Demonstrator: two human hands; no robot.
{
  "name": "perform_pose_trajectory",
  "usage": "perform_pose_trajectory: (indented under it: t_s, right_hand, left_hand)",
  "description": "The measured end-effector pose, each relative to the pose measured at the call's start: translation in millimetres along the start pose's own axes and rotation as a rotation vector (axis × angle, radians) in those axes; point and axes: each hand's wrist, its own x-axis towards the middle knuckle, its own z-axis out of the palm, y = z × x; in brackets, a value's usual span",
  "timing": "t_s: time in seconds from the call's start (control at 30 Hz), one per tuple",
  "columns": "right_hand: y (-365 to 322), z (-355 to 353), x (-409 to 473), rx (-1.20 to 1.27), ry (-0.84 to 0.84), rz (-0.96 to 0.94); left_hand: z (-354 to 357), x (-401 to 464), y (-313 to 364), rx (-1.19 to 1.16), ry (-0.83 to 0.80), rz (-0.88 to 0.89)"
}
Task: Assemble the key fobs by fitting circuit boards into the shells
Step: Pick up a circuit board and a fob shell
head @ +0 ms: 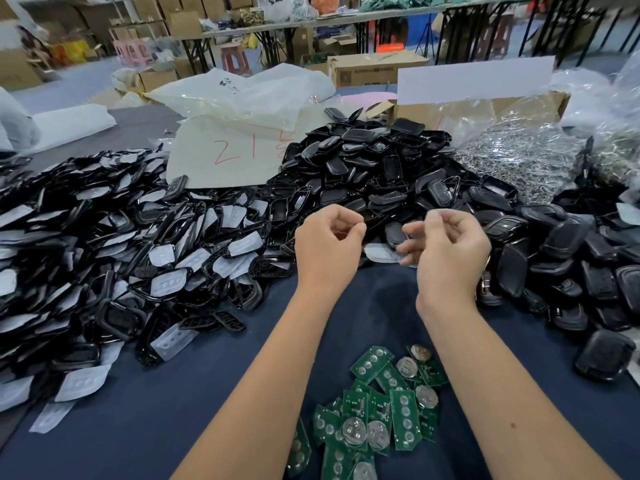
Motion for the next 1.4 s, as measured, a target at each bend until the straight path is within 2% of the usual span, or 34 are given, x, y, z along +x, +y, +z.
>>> perform_pose_trajectory:
  t_s: [0.1, 0.17, 0.23, 0.33, 0.47, 0.57, 0.63, 0.73, 0.83, 0.93, 1.03, 1.1, 1.23, 1.4]
  right_hand:
    - [-1, -2, 0, -0.218, -0.238, -0.064]
    - [-1, -5, -1, -0.497, -0.386, -0.227]
    - [-3, -8, -2, -0.715, -0.545, -0.347]
    - [-12, -7, -4, -0.868, -0.898, -0.245]
    - [-31, -9, -4, -1.006, -1.317, -0.033]
    - [-43, -9, -6, -1.087, -1.496, 0.032]
    - [-46, -5, -10, -1.166, -1.545, 0.018]
    - [-45, 0, -15, -1.252, -1.563, -0.003]
    - [-44, -4, -14, -1.218, -1.51, -0.025]
    - [-31, -7, -12, -0.918, -1.243, -0.007]
    - [-11, -5, -8, -0.663, -0.943, -0.019]
    - [-2, -3, -7, -0.564, -0.798, -0.005]
    - [6, 0, -5, -0.396, -0.583, -0.03]
    - [12, 2, -6, -0.293, -0.484, -0.04]
  left_hand:
    - [-1, 10, 2, 0.325, -0.001, 0.144]
    - [-3, 18, 0, 0.507, 0.001, 0.226]
    - [-8, 27, -5, 0.628, -0.023, 0.225]
    - [-16, 38, -9, 0.65, -0.112, 0.184]
    - [-13, 44, -4, 0.736, -0.223, 0.239]
    - [-10, 39, -4, 0.765, -0.19, 0.241]
    - [-10, 34, -8, 0.794, -0.181, 0.236]
    - [-15, 32, -11, 0.811, -0.192, 0.244]
    - [-16, 21, -4, 0.679, -0.137, 0.259]
    - [-17, 3, 1, 0.432, -0.046, 0.358]
    - [-25, 0, -1, 0.342, 0.041, 0.323]
    - [-32, 0, -4, 0.403, 0.002, 0.296]
    - [-38, -9, -17, 0.589, -0.239, 0.323]
    - [-37, -10, -21, 0.55, -0.257, 0.276]
